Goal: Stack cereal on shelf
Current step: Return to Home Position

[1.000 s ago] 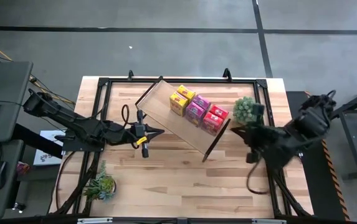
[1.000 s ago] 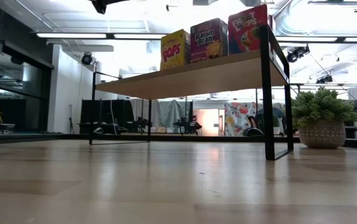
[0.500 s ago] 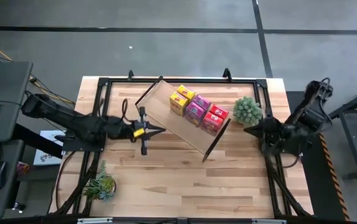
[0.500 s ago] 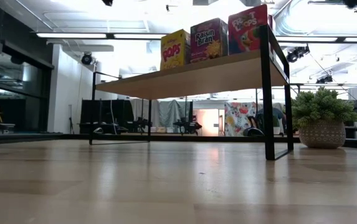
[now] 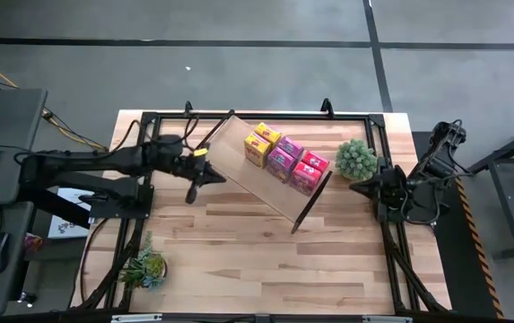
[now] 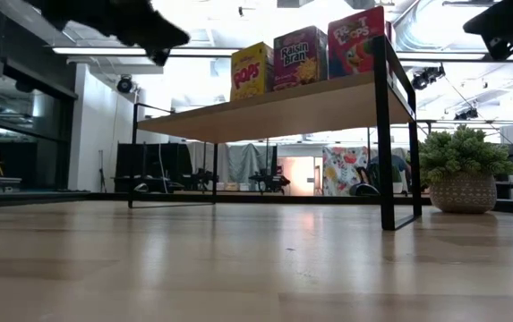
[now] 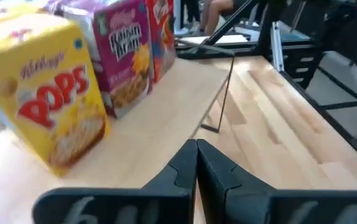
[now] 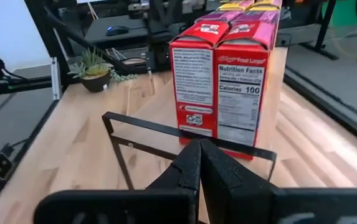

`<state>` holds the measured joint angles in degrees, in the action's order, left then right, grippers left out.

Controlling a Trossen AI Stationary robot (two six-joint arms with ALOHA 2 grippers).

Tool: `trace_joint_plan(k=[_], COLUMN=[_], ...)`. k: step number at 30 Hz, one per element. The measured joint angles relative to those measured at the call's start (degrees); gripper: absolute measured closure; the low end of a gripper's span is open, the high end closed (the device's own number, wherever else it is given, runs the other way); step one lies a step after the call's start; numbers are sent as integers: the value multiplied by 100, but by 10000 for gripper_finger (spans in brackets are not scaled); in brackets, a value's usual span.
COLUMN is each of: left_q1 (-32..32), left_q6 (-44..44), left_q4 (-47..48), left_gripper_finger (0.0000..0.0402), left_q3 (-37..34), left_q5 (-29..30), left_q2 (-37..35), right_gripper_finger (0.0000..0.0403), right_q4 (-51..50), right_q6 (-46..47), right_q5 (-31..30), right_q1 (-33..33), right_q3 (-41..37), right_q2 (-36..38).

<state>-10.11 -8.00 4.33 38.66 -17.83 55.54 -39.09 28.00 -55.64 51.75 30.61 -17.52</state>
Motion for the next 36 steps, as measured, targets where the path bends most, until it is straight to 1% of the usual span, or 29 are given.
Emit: trace_joint_plan(k=[3, 7, 9, 11, 15, 19, 25, 27, 32, 36], left_q1=[167, 640, 834, 984, 1273, 1507, 1673, 1679, 1644, 1639], left_q6=[283, 789, 992, 1186, 1289, 1244, 1246, 1214, 940, 943], left_q4=[-320, -1328, -1664, -1962, -2242, -2356, -2595, -2426, -2537, -2514], left_gripper_finger=[402, 402, 402, 402, 402, 402, 402, 402, 402, 402], left_q3=[-531, -1638, -2093, -2423, -2897, -3209, -3806, -3795, -3793, -3793], left_q5=[111, 763, 1026, 1188, 1568, 1858, 1845, 1814, 1797, 1858], left_q2=[-411, -1092, -1450, -1798, -2311, -2603, -2865, -2919, -2977, -2972], right_gripper_finger=[403, 403, 403, 403, 403, 403, 403, 403, 403, 403], right_q4=[20, 42, 42, 42, 42, 44, 91, 88, 21, -314], right_q6=[-164, -299, -297, -272, -252, -235, -113, -87, -68, 388], right_q5=[-119, -141, -141, -141, -144, -246, -236, -168, -75, 202], right_q1=[0, 0, 0, 0, 0, 0, 0, 0, 0, 0], right_q3=[2, 2, 2, 2, 2, 2, 7, 7, 7, -44], right_q2=[4, 4, 4, 2, 2, 2, 2, 2, 81, 318])
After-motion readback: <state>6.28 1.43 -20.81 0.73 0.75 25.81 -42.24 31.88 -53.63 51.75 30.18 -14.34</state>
